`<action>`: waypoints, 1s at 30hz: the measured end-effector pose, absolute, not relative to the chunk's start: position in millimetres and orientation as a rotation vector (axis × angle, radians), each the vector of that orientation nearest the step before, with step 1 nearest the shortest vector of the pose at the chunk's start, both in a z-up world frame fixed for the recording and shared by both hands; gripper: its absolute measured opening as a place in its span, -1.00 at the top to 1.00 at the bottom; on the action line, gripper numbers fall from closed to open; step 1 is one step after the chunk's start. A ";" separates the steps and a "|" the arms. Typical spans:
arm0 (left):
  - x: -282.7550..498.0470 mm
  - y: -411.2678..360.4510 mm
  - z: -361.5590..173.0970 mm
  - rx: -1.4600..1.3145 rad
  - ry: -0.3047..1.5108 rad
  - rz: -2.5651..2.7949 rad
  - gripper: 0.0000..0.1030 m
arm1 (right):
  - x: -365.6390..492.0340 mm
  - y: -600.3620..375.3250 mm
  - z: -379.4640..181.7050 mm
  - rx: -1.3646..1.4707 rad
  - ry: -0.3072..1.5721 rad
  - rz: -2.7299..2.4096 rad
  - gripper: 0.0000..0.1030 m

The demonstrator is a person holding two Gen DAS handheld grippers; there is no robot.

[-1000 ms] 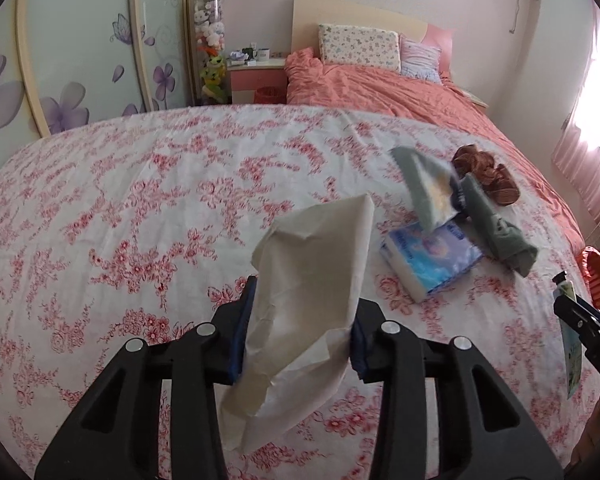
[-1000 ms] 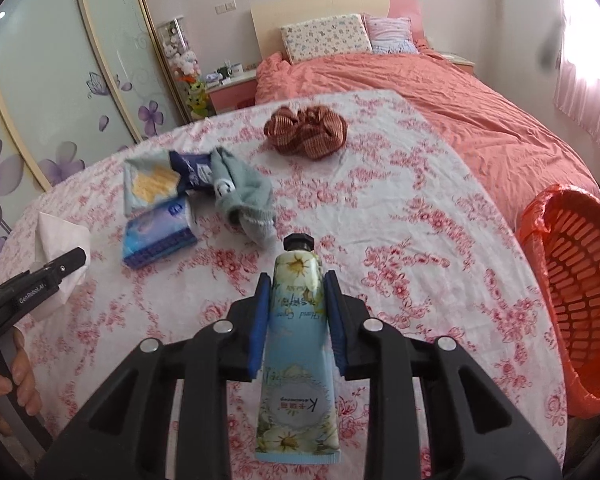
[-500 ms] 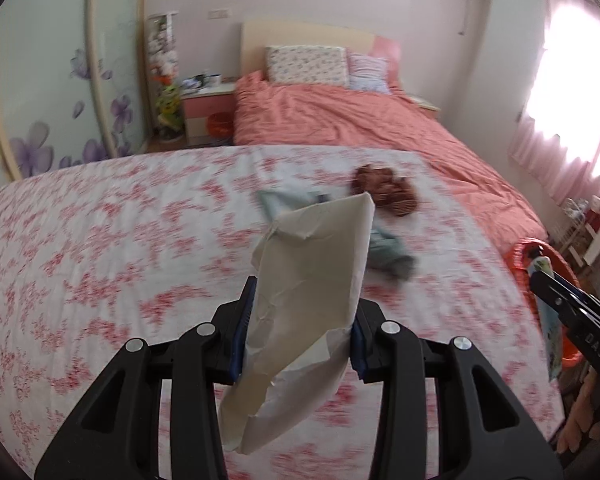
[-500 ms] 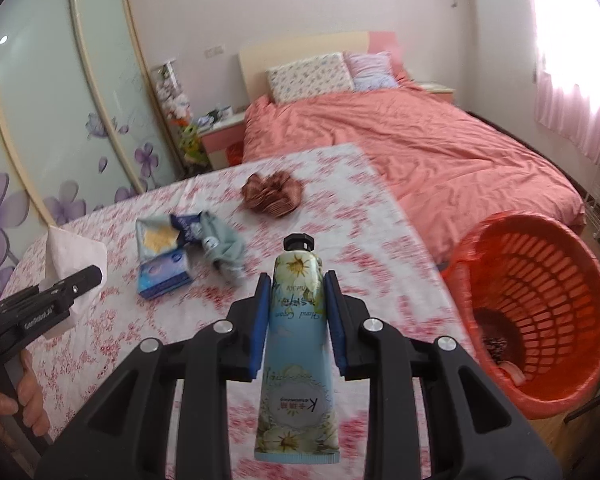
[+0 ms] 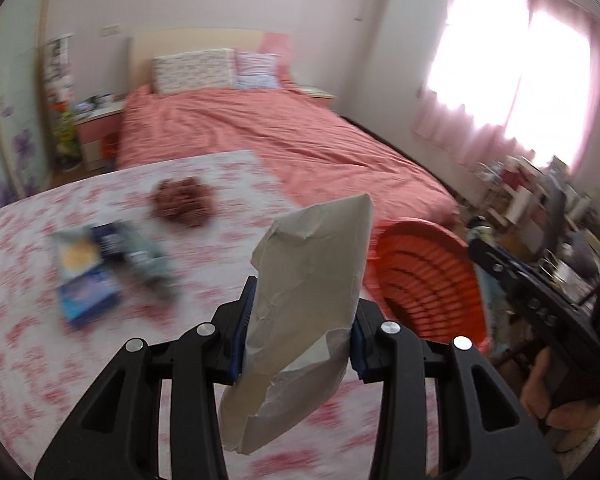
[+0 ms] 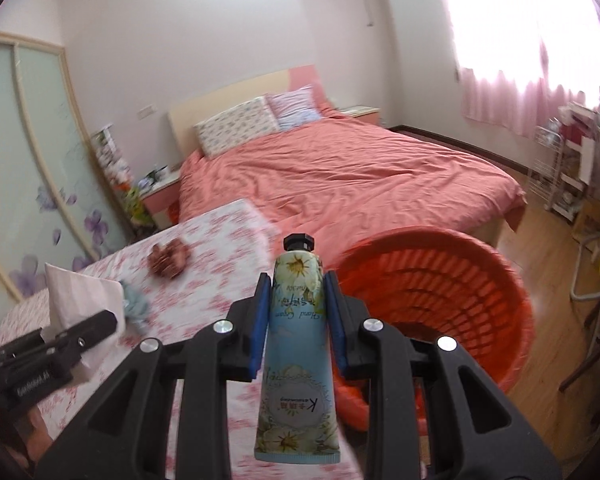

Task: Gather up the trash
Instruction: 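Lift and carry the tissue and lotion tube over the orange basket, then open both tools to drop the tissue and lotion tube into the basket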

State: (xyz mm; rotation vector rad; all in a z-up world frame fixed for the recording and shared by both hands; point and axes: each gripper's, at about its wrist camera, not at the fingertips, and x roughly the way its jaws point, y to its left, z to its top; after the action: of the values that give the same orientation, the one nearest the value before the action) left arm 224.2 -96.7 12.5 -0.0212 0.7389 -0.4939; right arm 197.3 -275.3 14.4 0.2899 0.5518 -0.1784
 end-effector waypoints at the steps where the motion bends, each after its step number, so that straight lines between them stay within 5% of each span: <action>1: 224.5 -107.7 12.4 -0.017 0.741 -0.520 0.22 | 196.6 -283.8 13.7 0.304 0.551 -0.186 0.47; 16: 244.0 -236.1 -17.2 0.062 0.816 -0.745 0.19 | 201.5 -404.3 -18.8 0.491 0.548 -0.264 0.45; 18: 247.9 -243.8 -22.2 0.066 0.832 -0.732 -0.05 | 205.7 -415.2 -25.6 0.520 0.555 -0.267 0.38; 30: 239.0 -195.5 -35.1 0.134 0.813 -0.508 -0.66 | 205.2 -390.5 -35.6 0.376 0.578 -0.337 -0.70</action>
State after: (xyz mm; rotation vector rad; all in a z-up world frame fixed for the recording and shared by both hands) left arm 239.0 -195.5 -35.1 0.1342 0.8132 -0.5076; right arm 205.2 -390.5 -35.6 0.3759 0.5781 -0.3371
